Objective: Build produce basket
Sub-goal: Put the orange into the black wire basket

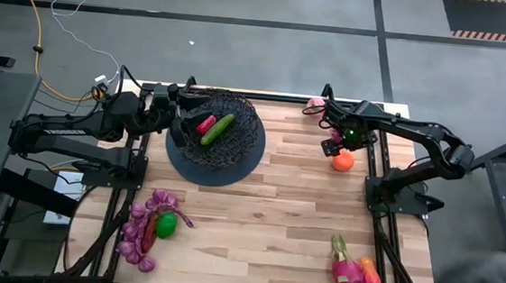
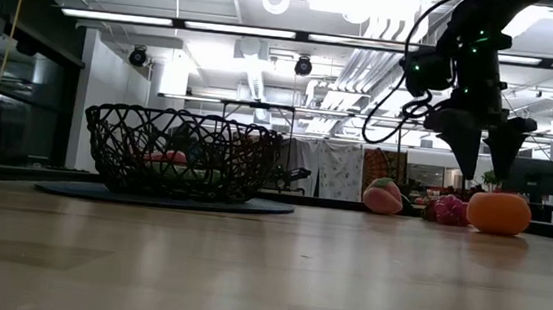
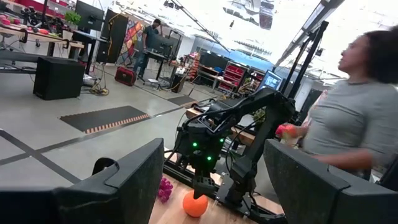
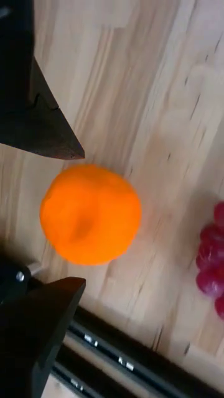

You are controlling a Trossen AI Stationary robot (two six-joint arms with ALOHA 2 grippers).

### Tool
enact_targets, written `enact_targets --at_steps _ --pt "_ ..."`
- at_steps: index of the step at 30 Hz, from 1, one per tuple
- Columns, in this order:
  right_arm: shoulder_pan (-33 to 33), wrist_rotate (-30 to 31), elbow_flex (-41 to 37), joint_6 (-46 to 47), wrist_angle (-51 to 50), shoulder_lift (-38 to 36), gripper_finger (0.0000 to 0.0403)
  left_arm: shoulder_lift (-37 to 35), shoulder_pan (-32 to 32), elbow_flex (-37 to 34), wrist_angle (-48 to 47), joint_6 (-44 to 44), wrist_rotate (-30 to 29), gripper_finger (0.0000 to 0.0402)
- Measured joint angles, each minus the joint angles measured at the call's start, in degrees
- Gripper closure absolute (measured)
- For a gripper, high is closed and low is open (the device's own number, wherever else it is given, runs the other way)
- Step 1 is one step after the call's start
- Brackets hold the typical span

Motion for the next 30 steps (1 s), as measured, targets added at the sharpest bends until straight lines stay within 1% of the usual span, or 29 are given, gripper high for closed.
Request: enact_targets --at_steps 7,20,24,27,30 --pt "0.8 4.2 0.0 3.7 -1.3 0.0 0.0089 0.0 0.0 0.0 0.0 0.0 0.0 0.0135" --pt "3.0 3.4 0.0 3.8 -1.5 0.0 0.0089 0.0 0.0 0.0 0.0 0.1 0.0 0.0135" --pt "3.0 2.1 0.0 1.5 -1.5 0.0 0.0088 0.0 0.0 0.0 0.0 0.1 0.0 0.0135" --pt "3.0 2.1 0.0 1.3 -1.9 0.0 0.0077 0.0 0.0 0.0 0.0 0.1 0.0 0.0135" --pt "3.0 2.0 0.0 0.8 -2.0 0.0 0.0049 0.0 0.0 0.0 0.0 0.1 0.0 0.0135"
